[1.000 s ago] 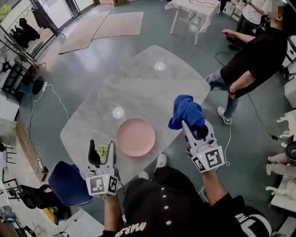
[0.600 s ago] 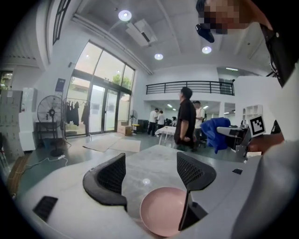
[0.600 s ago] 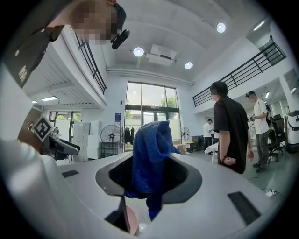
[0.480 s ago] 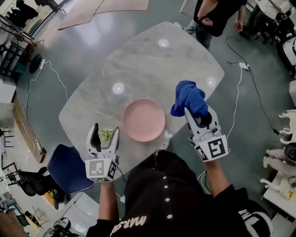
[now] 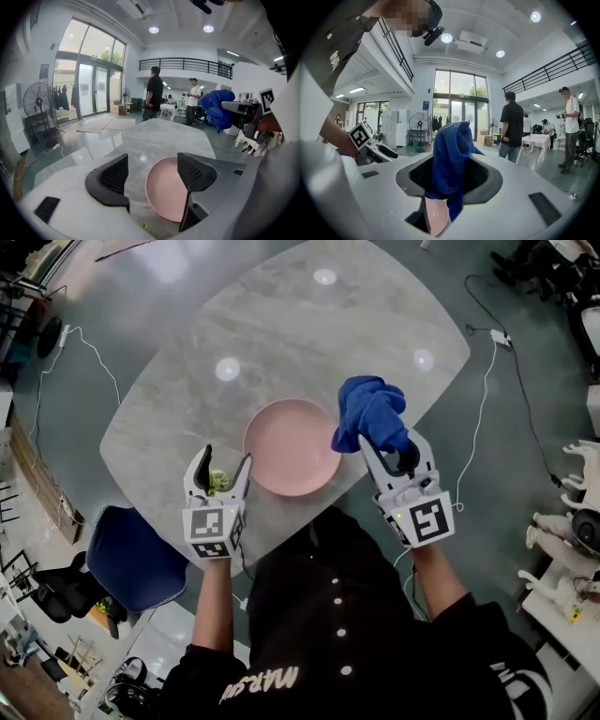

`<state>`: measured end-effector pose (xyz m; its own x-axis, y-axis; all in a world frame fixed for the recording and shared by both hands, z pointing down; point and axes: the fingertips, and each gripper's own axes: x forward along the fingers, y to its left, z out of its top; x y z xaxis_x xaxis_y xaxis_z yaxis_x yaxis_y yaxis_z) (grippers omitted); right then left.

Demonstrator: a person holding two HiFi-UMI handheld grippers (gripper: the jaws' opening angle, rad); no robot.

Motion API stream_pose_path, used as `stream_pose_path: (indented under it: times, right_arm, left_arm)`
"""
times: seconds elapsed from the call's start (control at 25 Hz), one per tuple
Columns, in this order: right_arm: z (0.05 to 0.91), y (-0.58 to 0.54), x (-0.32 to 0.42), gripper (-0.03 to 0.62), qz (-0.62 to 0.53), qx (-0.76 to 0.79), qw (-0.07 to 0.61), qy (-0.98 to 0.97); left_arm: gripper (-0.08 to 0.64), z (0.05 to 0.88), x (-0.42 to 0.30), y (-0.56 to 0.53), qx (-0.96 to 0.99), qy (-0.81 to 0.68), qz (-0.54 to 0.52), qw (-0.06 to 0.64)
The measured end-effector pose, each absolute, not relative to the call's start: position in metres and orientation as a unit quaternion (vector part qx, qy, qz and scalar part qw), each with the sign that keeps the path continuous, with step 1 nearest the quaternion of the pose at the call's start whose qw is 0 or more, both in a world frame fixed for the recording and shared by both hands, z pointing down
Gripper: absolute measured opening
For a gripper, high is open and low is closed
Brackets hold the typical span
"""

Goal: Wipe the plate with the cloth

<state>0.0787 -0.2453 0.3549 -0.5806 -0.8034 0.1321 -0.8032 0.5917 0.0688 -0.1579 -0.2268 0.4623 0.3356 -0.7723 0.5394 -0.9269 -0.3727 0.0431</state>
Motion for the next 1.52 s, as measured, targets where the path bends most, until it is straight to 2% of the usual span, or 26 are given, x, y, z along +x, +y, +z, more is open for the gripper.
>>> stream_pose_path:
  times: [0.36, 0.84, 1.04, 1.4, 1.52]
  right_arm:
    - [0.403, -0.24, 0.047, 0.15, 0.018, 0.423, 0.09, -0.902]
    - [0.455, -0.231, 0.03, 0.152, 0.024, 0.402, 0.121, -0.907]
    - [0.465, -0.229, 0.027, 0.152, 0.034, 0.398, 0.122, -0.908]
    - [0.464, -0.229, 0.024, 0.152, 0.031, 0.387, 0.128, -0.913]
    - [0.462, -0.23, 0.02, 0.152, 0.027, 0.378, 0.131, -0.916]
  left_arm:
    - [0.33, 0.539, -0.15, -0.228, 0.78, -0.51, 0.265, 0.248]
    - [0.302, 0.611, -0.155, -0.222, 0.747, -0.5, 0.311, 0.31]
    - [0.25, 0.626, -0.161, -0.225, 0.729, -0.494, 0.338, 0.33]
    - [0.07, 0.64, -0.161, -0.224, 0.702, -0.482, 0.381, 0.36]
    - [0.049, 0.642, -0.157, -0.224, 0.7, -0.48, 0.373, 0.376]
